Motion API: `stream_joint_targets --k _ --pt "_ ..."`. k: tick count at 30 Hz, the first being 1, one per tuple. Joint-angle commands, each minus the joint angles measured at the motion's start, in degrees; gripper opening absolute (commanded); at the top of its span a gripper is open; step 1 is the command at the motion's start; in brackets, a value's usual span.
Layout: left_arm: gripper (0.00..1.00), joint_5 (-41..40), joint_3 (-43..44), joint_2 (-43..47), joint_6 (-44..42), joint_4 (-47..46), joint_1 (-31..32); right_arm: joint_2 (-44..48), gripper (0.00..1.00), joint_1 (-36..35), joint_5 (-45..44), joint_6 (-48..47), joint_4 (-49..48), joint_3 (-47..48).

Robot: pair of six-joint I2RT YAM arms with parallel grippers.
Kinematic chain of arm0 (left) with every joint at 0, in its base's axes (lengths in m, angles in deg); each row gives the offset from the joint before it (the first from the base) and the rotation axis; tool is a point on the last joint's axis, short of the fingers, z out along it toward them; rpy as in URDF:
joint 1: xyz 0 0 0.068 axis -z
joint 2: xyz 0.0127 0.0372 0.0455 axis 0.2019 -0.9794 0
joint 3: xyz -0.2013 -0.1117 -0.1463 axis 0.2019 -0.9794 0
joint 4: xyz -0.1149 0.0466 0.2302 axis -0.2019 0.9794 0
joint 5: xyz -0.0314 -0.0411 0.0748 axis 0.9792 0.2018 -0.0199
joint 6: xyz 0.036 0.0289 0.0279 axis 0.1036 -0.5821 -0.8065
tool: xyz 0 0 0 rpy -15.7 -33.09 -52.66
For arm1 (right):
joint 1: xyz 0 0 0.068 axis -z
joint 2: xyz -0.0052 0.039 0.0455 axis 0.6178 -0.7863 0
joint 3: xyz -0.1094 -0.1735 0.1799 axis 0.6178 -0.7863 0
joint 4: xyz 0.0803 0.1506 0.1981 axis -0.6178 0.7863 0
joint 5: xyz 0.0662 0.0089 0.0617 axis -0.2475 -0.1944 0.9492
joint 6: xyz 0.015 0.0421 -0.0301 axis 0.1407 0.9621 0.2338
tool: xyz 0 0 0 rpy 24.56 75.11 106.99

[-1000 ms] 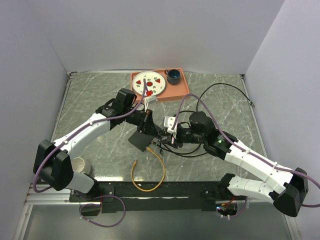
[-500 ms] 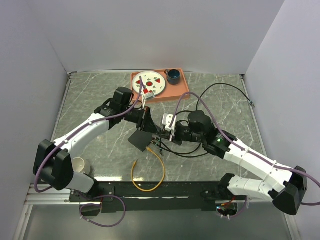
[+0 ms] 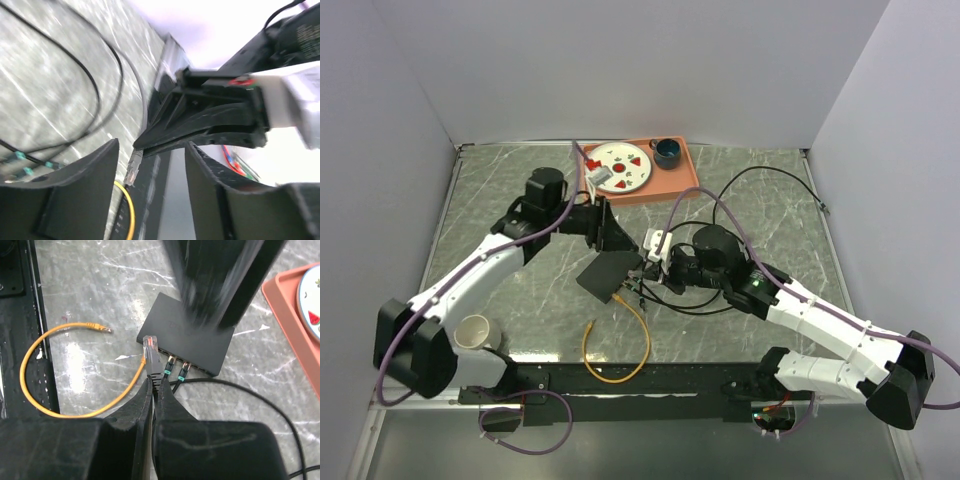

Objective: Insert the plug into the switch port

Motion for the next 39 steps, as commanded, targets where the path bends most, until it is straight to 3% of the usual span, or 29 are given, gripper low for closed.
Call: stream_joint_targets --k 1,7,12,29,31,34,35,37,39 --pt "0.62 -5.32 -1.26 5.64 0.39 -4.87 -1.01 1.37 0.0 -0.32 -2.12 2.61 -1.78 0.16" --pt "0.6 -6.46 -2.93 6.08 -3.31 -0.74 -1.01 1.89 0.0 0.3 -5.28 4.9 -3.53 0.34" --pt "0.55 -5.84 -5.31 6.43 -2.78 -2.06 -0.66 3.38 0.0 2.14 -5.9 7.19 -5.29 -0.1" --pt "0.51 -6.38 -6.01 3.1 0.91 -7.42 2.42 3.92 0.0 3.46 -4.15 9.12 -6.18 0.78" --pt "0.47 -6.9 -5.49 2.66 1.26 -9.0 3.12 4.0 0.0 3.46 -4.06 9.04 -6.09 0.69" --pt "0.32 -7.08 -5.05 2.04 1.52 -9.7 3.65 4.27 0.0 3.46 -3.8 9.21 -6.09 0.6" --pt "0.19 -6.82 -4.87 1.61 1.87 -9.96 3.82 4.35 0.0 3.46 -3.62 9.3 -6.26 0.51" --pt "0.04 -6.9 -4.52 1.16 2.14 -10.23 4.09 4.18 0.0 3.46 -3.44 9.38 -6.26 0.51" --pt "0.01 -6.99 -4.26 0.9 2.49 -10.23 4.35 4.01 0.0 3.46 -3.44 9.47 -6.26 0.43"
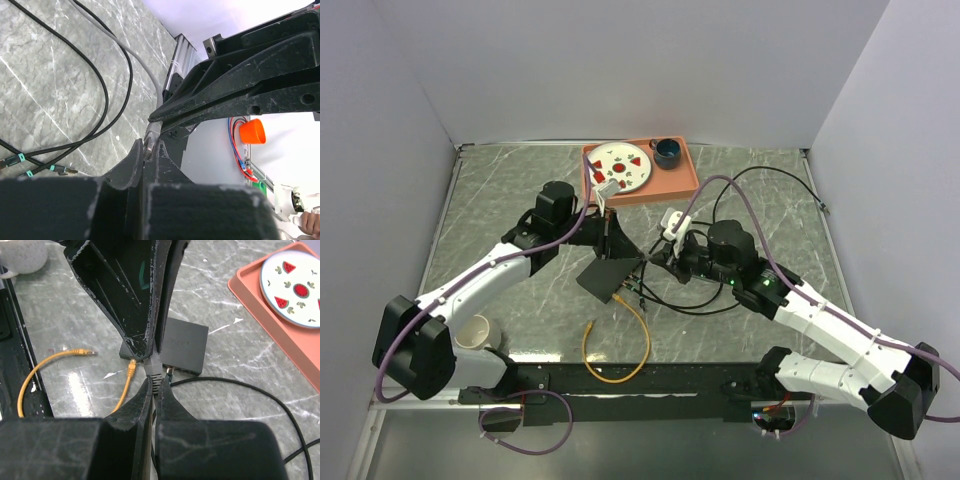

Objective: Insert the plug into the switch port

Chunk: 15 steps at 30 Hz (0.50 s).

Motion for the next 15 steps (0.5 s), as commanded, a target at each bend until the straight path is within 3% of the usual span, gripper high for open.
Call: stream_joint_targets --k 1,3,4,7,10,15 --pt "0.01 -0.37 2.02 -0.72 1.42 -3.0 0.77 1.07 0.04 0.03 0.51 0.77 -2.68 0.67" --pt "0.01 -0.54 2.02 -0.37 2.39 -3.52 0.77 0.81 0.19 0.12 -0.89 0.25 -1.98 0.93" --pt "0.01 -0.54 2.02 -0.02 2.65 -3.52 0.77 0.9 0.37 0.03 -1.94 -0.1 -1.45 0.93" --pt "0.01 -1.16 2.63 0.16 3.35 -2.82 0.77 1.69 0.57 -0.05 -4.05 -1.5 -1.18 0.58" --pt "0.01 -1.51 2.98 0.16 4.23 -2.29 0.77 3.44 0.64 -0.32 -5.02 -3.08 -1.62 -0.21" --pt "0.01 -2.48 3.51 -0.02 5.64 -1.68 0.77 4.41 0.64 -2.43 -9.15 -5.37 -0.58 -0.48"
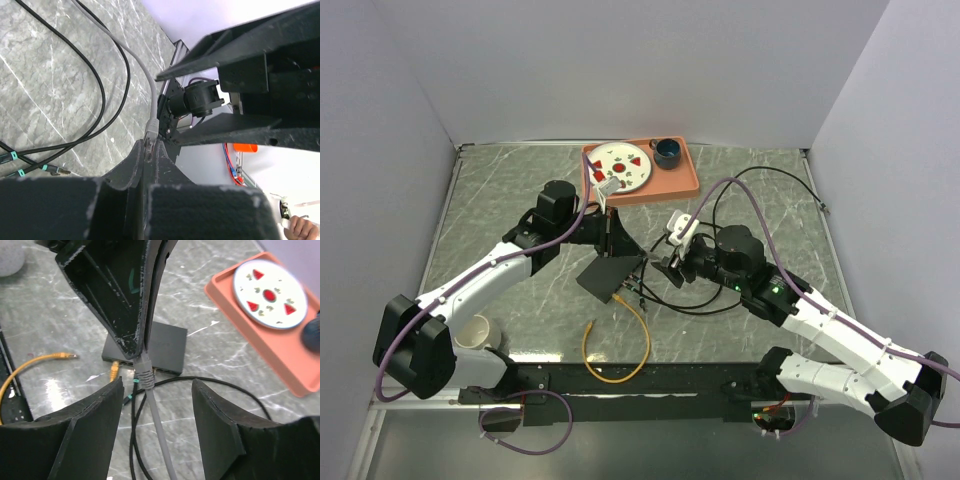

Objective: Insert the plug into the switch port

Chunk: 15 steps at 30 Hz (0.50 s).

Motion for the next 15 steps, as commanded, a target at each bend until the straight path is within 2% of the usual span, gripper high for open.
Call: stream_joint_targets --k 1,11,15 --pt "0.01 -0.8 3.25 0.05 2.4 -1.52 0.2 1.16 0.64 -1.99 -4.7 -3.36 -0.53 0.0" --pt "0.01 -0.18 4.31 -0.92 2.84 -0.73 0.2 -1.57 0.64 -6.03 -9.61 -5.3 -0.26 0.53" --pt "0.01 0.17 4.3 -0.83 2.58 -0.47 0.2 -3.23 0.57 -6.74 -10.68 -5.57 -0.7 1.41"
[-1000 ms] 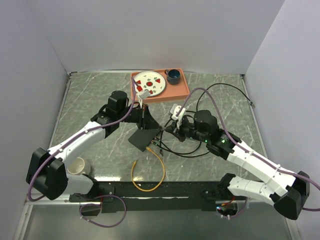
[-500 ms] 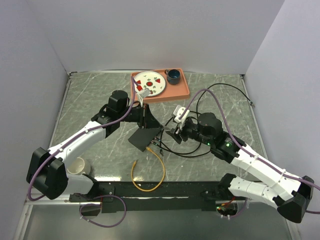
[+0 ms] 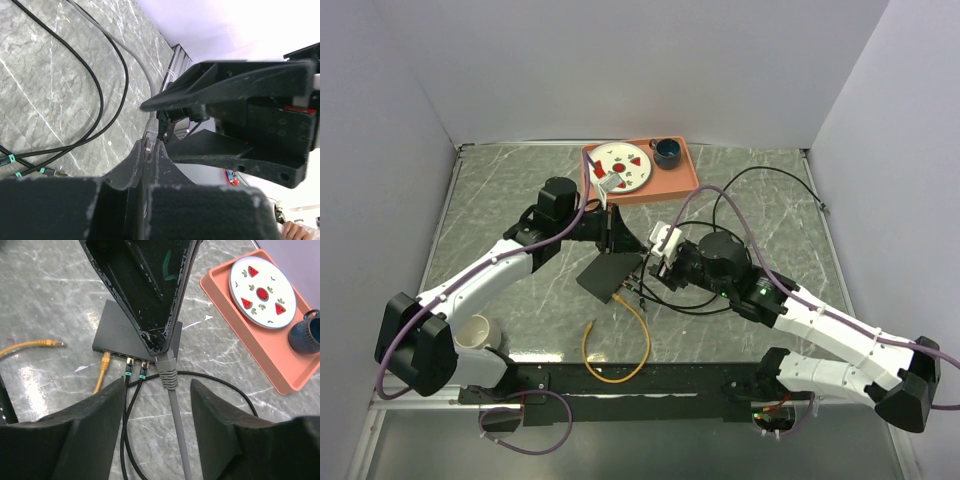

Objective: Insert the plug into the switch port

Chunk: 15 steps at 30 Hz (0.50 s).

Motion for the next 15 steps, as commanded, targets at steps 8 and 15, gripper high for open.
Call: stream_joint_targets --k 8,15 --pt "0.01 0.39 2.23 -0.33 -0.09 0.63 0.2 -3.23 0.47 -1.76 -6.43 -1.13 -1.81 2.77" --pt "0.01 -0.23 2.49 -1.12 -0.88 1.95 0.2 -1.38 0.51 -1.94 -6.96 -1.13 -3.05 2.16"
